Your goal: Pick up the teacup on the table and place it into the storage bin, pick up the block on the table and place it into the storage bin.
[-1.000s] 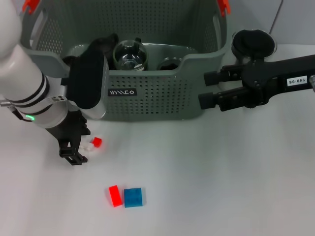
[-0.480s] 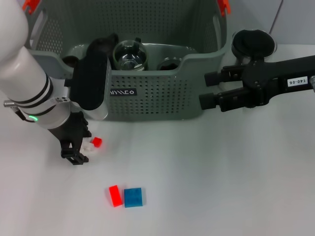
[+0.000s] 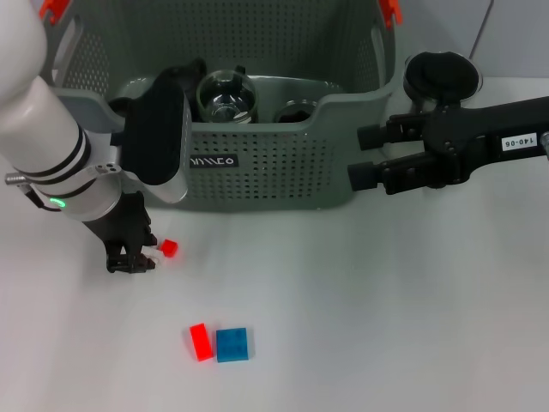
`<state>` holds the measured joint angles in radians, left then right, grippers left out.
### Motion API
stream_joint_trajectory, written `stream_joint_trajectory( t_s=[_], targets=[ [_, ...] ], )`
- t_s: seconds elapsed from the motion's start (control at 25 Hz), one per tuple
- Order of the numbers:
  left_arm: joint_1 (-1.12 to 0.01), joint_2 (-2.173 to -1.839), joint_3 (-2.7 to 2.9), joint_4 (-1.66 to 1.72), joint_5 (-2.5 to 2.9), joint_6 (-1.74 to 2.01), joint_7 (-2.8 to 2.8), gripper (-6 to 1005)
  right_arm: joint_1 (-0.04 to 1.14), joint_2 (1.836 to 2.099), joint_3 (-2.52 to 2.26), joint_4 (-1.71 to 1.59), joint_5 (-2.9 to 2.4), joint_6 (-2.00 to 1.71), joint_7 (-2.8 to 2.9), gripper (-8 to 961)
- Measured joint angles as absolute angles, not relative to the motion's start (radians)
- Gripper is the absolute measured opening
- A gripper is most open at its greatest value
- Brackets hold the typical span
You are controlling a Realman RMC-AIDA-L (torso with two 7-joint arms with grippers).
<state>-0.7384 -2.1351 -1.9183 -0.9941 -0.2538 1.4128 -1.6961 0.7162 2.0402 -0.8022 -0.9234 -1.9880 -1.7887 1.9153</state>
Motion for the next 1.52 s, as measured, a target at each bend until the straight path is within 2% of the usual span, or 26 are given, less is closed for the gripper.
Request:
stream_joint_trajectory(
  t_s=[0.44, 0.56, 1.2, 1.4, 1.52],
  targets=[
    [-0.76, -2.129, -1.92, -0.959, -0.245, 1.414, -1.697, 269, 0.712, 2.039, -0.802, -0.923, -1.976, -1.788, 1.905, 925],
    [-0.761, -2.129, -1.917, -0.957, -0.245, 1.415, -1.697, 179, 0.712, 2.037, -0.802, -0.923, -1.976, -1.789, 1.904, 925],
    [-0.766, -2.128, -1.967, -1.026, -0.239, 1.515, -1.702, 153, 0.71, 2.038, -0.795, -0.923, -1.974, -1.789, 1.893, 926],
    [-0.762, -2.125, -2.102, -1.198, -0.279, 1.804, -1.682, 155, 0.71, 2.037, -0.775, -0.923, -1.974, -1.797, 1.889, 925],
    [-0.777, -2.108, -2.248, -1.3, -0.364, 2.012, -1.677, 155, 0.71, 2.035, -0.773, -0.923, -1.974, -1.802, 1.886, 925]
  ],
)
